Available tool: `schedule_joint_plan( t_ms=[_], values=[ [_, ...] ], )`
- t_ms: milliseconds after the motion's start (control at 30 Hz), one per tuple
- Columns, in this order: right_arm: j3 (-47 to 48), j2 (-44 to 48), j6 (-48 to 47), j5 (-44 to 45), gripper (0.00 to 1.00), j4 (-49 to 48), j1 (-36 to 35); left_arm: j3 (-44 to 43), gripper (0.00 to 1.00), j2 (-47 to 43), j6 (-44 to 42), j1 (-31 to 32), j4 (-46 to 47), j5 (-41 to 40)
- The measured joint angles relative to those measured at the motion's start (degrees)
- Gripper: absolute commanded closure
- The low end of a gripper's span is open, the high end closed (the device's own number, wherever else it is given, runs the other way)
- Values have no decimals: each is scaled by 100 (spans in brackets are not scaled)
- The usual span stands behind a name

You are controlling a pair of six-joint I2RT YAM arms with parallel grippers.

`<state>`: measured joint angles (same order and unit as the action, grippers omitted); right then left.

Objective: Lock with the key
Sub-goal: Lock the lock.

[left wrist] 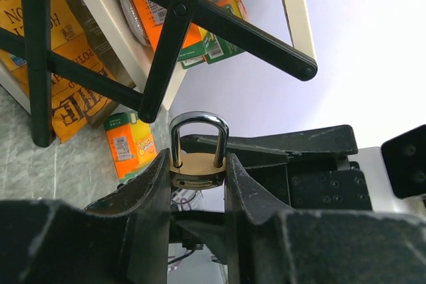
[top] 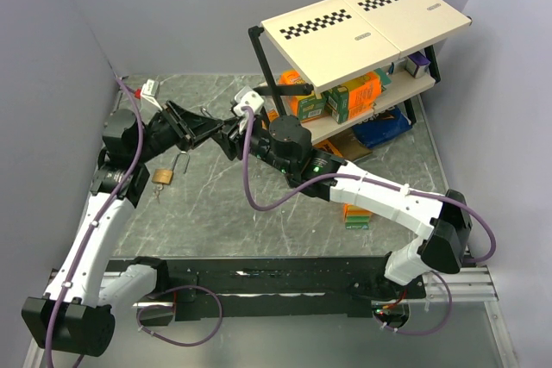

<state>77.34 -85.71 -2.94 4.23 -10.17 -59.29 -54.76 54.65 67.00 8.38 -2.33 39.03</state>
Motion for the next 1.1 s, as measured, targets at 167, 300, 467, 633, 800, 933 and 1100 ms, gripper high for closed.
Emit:
schedule_joint_plan(
  t_ms=[167,300,467,633,800,933,1100],
  values=[
    [-131,131,-129,-223,46,201,42,-175,99,70,-96,-9,-166,52],
    [-306,308,-208,-431,48,474,131,-186,99,74,-170,-11,-232,138],
    [-461,492,-323,-638,49,614,251,-186,99,81,-291,-11,-289,245],
    [-461,546,-428,-841,54,640,271,-186,99,81,-343,-11,-304,339],
    [-448,544,-531,-1034,58,658,297,-186,99,81,-437,-11,-315,372],
    [-415,542,-592,-1130,60,686,332,-186,99,81,-466,-11,-317,376],
    [-415,542,-675,-1193,70,708,356,-186,99,81,-481,-11,-317,376]
  ],
)
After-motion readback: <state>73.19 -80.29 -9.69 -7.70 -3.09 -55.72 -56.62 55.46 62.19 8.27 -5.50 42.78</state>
